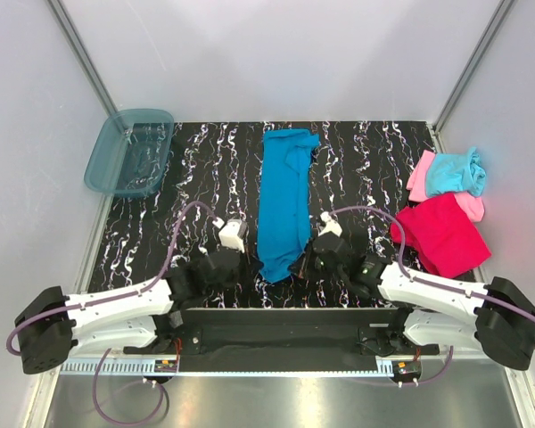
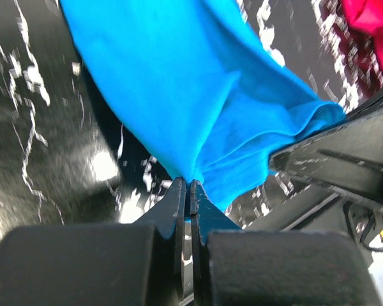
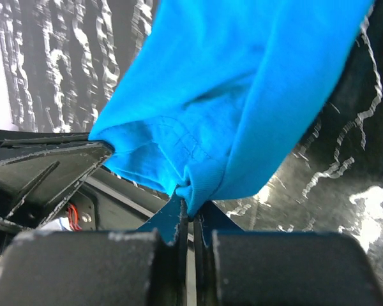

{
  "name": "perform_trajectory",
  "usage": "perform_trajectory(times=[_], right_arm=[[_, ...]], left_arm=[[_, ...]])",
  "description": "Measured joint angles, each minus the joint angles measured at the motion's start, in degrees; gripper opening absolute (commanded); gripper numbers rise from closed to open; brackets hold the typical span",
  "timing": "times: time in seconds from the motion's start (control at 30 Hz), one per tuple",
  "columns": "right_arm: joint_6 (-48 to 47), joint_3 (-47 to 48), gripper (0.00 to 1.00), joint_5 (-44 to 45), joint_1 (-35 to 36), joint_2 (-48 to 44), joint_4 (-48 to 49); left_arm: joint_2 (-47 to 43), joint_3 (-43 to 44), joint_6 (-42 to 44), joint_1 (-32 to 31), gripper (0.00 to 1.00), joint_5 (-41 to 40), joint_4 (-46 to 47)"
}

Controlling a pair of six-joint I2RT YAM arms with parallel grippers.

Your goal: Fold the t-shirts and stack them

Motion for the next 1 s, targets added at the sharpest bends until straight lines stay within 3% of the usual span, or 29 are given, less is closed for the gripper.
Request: perform_trajectory(times=[0.23, 0.6, 1.0], right_arm=[[-3.98, 6.6, 0.0, 1.16, -2.08, 1.49, -1.57], [-9.44, 8.33, 0.0, -1.77, -15.93, 1.53, -2.16], [-11.5, 10.43, 0.0, -5.27, -19.47, 10.64, 0.2]], left_arm=[[0.04, 8.15, 4.87, 2.67, 0.0, -2.73, -2.91], [3.72, 9.7, 8.07, 12.2, 0.0, 0.02, -0.39], [18.64, 12.81, 9.86, 19.47, 0.0, 5.86, 7.28]])
